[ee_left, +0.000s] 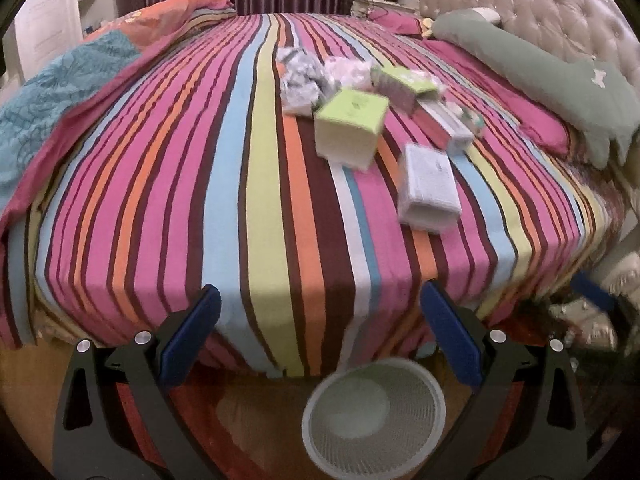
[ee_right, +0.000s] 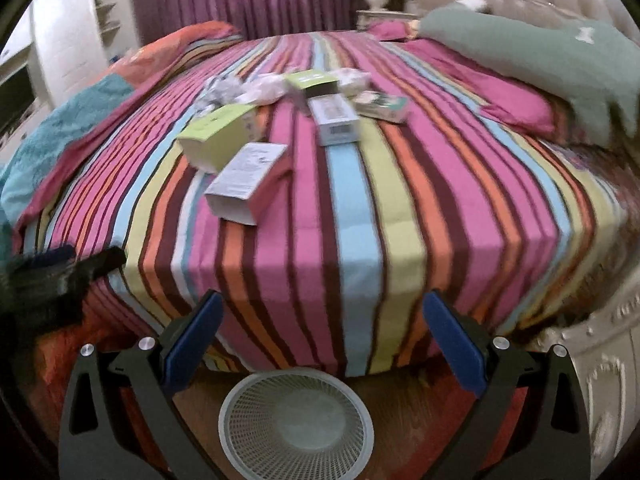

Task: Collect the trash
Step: 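Grasp the green box with the left tool while the right tool grasps a white box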

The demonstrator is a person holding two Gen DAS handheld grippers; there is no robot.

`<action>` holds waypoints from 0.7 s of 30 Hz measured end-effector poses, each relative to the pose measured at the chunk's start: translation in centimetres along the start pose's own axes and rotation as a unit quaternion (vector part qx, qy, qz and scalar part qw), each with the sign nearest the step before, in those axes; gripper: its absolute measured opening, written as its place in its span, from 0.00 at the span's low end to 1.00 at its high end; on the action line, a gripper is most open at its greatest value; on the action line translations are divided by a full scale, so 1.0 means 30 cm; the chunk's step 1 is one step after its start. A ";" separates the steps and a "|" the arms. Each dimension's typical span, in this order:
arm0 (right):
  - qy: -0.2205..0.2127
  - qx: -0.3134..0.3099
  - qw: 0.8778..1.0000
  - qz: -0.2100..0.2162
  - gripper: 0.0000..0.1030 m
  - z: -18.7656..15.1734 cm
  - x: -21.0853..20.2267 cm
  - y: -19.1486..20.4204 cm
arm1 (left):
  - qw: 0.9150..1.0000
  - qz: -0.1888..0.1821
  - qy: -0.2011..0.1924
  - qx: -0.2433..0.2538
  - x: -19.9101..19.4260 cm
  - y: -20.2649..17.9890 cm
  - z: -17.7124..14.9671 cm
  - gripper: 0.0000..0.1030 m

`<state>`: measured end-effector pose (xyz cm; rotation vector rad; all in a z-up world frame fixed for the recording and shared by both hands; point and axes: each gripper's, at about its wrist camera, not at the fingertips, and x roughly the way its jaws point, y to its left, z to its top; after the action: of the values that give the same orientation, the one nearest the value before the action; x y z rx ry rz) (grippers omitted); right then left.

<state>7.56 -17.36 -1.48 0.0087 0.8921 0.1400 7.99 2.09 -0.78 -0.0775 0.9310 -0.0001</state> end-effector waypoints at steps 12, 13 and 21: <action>-0.012 -0.059 0.998 0.034 0.93 0.071 0.125 0.135 | 0.998 -0.058 0.019 -0.002 0.179 0.009 0.318 0.94; -0.015 -0.058 0.998 0.035 0.93 0.081 0.135 0.143 | 0.998 -0.063 0.022 0.005 0.202 0.002 0.349 0.94; -0.035 -0.048 0.998 0.024 0.92 0.145 0.216 0.203 | 0.994 -0.072 0.058 0.050 0.343 -0.049 0.456 0.94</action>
<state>14.22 -10.28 -3.37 -0.0546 0.8157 0.2255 25.17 1.20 -0.80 -0.0511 1.0385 -0.1863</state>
